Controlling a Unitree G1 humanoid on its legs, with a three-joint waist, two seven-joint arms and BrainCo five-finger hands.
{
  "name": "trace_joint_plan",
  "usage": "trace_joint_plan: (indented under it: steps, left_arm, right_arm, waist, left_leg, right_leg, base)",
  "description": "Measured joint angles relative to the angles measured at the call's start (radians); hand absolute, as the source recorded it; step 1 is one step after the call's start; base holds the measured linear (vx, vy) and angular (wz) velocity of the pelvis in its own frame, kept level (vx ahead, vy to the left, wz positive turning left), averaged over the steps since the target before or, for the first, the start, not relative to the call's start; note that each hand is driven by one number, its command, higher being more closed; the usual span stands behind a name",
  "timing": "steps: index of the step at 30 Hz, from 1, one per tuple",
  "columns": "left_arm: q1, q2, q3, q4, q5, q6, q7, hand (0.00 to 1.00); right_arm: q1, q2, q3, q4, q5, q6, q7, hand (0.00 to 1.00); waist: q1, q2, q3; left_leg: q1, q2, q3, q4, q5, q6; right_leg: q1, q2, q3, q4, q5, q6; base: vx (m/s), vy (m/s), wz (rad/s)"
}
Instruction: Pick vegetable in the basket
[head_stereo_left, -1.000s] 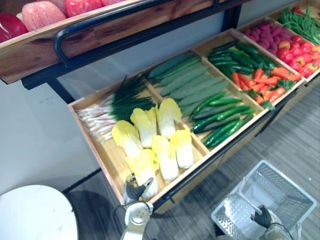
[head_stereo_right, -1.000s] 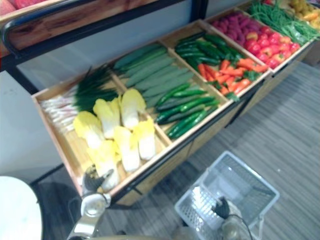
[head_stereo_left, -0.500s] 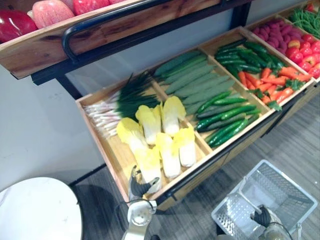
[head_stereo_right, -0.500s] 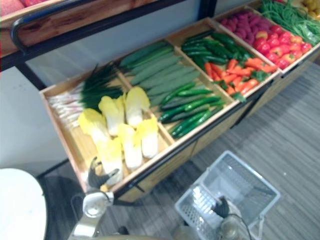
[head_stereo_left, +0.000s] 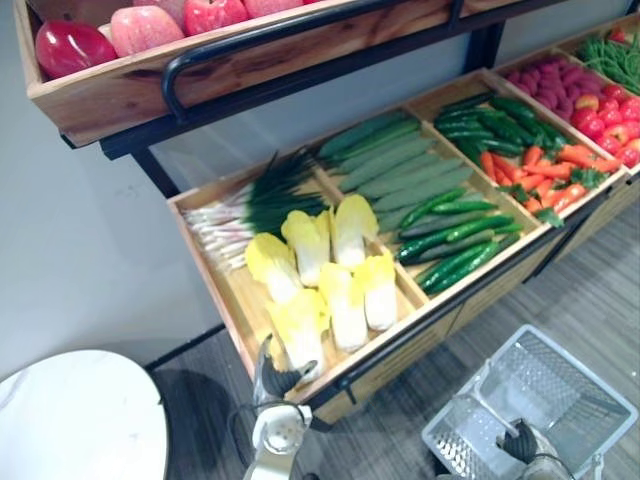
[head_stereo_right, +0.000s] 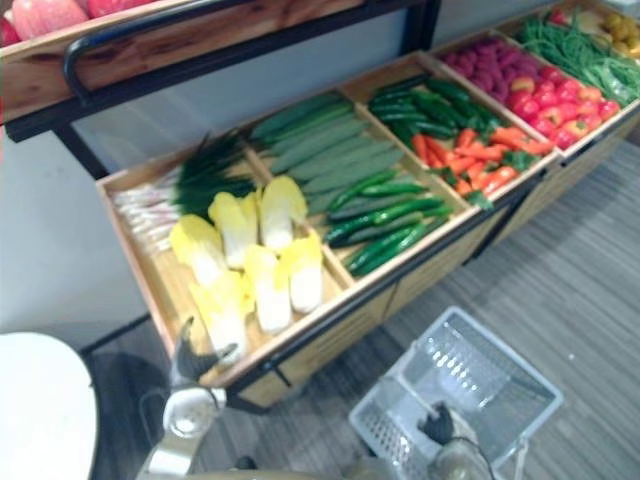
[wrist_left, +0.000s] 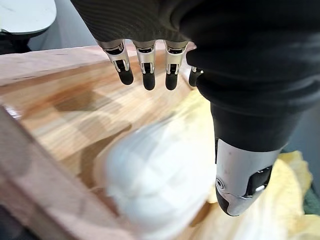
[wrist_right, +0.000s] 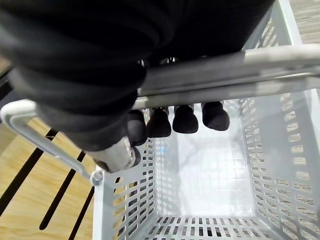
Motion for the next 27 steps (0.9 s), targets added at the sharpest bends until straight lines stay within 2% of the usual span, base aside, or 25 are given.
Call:
trace_joint_plan:
  steps: [1,3,4,5,6,7,12,15,20,27]
  left_arm:
    - [-0.011,-0.005,0.0,0.032,0.03,-0.002,0.005,0.0]
    - [-0.048,-0.014,-0.002,0.104,0.037,-0.004,0.017,0.0]
    - [-0.075,-0.019,0.0,0.166,0.038,-0.003,0.039,0.0]
    - [-0.087,-0.025,0.002,0.182,0.039,-0.008,0.068,0.0]
    - [-0.087,-0.027,0.001,0.196,0.041,-0.012,0.079,0.0]
    - [-0.088,-0.028,0.0,0.227,0.066,-0.027,0.098,0.0]
    - [-0.173,-0.03,-0.005,0.368,0.074,-0.032,0.176,0.0]
    - [-0.227,-0.031,-0.004,0.432,0.064,-0.021,0.22,0.0]
    - [-0.252,-0.035,-0.004,0.462,0.016,-0.004,0.266,0.0]
    - [-0.252,-0.035,-0.012,0.484,0.016,-0.004,0.342,0.0]
  right_arm:
    - [0.0,0.0,0.002,0.003,0.0,0.0,0.0,1.0]
    - [-0.006,0.0,0.004,0.027,0.0,-0.001,-0.001,1.0]
    - [-0.013,-0.001,0.004,0.04,0.0,-0.001,-0.002,1.0]
    - [-0.014,-0.001,0.004,0.041,0.0,-0.001,-0.002,1.0]
    - [-0.016,-0.001,0.005,0.045,0.0,-0.001,-0.003,1.0]
    - [-0.024,-0.001,0.007,0.059,0.0,-0.001,-0.003,1.0]
    - [-0.041,-0.004,0.045,0.078,0.0,-0.003,-0.011,1.0]
    - [-0.042,-0.007,0.077,0.077,0.0,-0.02,-0.025,1.0]
    - [-0.035,-0.008,0.098,0.078,0.005,-0.027,-0.032,1.0]
    - [-0.045,-0.014,0.141,0.078,0.015,-0.031,-0.047,1.0]
  waist:
    - [0.0,0.015,-0.01]
    - [-0.001,0.005,-0.008]
    - [0.0,0.017,-0.016]
    - [0.0,0.007,-0.01]
    - [0.001,0.019,-0.018]
    - [0.0,0.008,-0.011]
    - [-0.001,0.012,-0.013]
    - [-0.003,0.011,-0.013]
    - [-0.006,0.01,-0.012]
    - [-0.011,0.012,-0.011]
  left_leg:
    - [0.001,0.0,0.001,0.0,0.0,-0.003]
    - [0.005,0.001,0.004,-0.006,0.0,-0.003]
    - [0.007,0.001,0.004,-0.009,0.0,-0.003]
    - [0.01,0.001,0.004,-0.013,0.001,-0.003]
    - [0.013,0.001,0.004,-0.013,0.001,-0.004]
    - [0.021,0.001,0.004,-0.014,0.001,-0.004]
    - [0.025,0.003,0.014,-0.012,0.0,-0.006]
    - [0.018,0.005,0.036,-0.012,-0.011,-0.016]
    - [0.019,0.013,0.032,-0.012,-0.024,-0.03]
    - [0.02,0.038,0.03,-0.012,-0.023,-0.041]
  right_leg:
    - [0.001,0.0,0.001,-0.002,0.001,0.0]
    - [0.005,0.002,0.001,-0.006,0.005,0.0]
    - [0.008,0.004,0.001,-0.007,0.005,0.0]
    - [0.008,0.004,0.002,-0.007,0.005,0.0]
    - [0.01,0.005,0.004,-0.008,0.005,0.0]
    - [0.013,0.005,0.007,-0.008,0.005,0.0]
    - [0.003,0.006,0.02,-0.011,0.004,0.0]
    - [-0.02,0.01,0.042,-0.015,0.003,-0.006]
    - [-0.029,0.024,0.054,-0.015,0.003,-0.006]
    - [-0.034,0.053,0.062,-0.01,0.006,-0.011]
  base:
    - [0.06,-0.002,-0.03]
    - [0.07,-0.001,-0.02]
    - [0.07,-0.004,-0.03]
    - [0.06,-0.003,-0.04]
    - [0.03,-0.006,-0.1]
    - [0.01,-0.005,-0.09]
    - [-0.06,-0.015,-0.09]
    - [-0.11,-0.021,-0.22]
    - [-0.03,-0.011,-0.11]
    - [0.03,-0.012,-0.04]
